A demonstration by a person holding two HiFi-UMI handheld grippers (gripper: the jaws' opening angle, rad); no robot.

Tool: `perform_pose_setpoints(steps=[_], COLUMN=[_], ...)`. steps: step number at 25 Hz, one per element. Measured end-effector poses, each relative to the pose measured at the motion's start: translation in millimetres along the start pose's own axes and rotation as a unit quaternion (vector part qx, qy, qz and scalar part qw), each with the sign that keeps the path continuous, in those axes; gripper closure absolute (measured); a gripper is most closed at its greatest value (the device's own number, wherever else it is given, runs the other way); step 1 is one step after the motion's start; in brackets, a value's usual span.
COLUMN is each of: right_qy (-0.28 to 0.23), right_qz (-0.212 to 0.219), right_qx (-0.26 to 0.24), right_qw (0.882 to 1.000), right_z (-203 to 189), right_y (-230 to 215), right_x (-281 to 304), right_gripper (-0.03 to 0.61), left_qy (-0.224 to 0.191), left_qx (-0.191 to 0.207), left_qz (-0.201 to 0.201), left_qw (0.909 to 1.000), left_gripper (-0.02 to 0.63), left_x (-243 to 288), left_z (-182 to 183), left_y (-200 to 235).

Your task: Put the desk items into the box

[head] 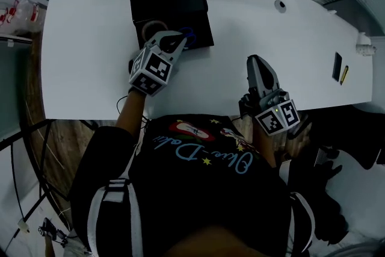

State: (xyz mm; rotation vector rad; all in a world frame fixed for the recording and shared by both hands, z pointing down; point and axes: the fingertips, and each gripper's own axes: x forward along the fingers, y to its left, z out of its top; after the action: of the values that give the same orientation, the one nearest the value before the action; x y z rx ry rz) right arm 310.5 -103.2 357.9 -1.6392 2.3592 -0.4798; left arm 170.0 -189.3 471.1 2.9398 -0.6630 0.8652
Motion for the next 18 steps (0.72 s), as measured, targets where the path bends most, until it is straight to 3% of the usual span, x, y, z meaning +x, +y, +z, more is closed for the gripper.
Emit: perform_pose_setpoints(steps=[8, 18], right_qy=[0.030, 0.054], right_qz=[0.060, 0.123], right_qx=[-0.045, -0.077], right_qw=[0.997, 0.988], right_z=[-8, -18], right_y=[28, 62], right_x=[34, 59], right_gripper=[0.549, 0.549], left_qy=[-0.082, -0.109], left_qx=[-0.046, -0.067], left_qz=[0.045, 0.104], left_qw=[0.9945, 0.9862], left_gripper=[0.591, 0.591], left_x=[-52, -94], left_z=[12, 7], left_y=[-1, 5])
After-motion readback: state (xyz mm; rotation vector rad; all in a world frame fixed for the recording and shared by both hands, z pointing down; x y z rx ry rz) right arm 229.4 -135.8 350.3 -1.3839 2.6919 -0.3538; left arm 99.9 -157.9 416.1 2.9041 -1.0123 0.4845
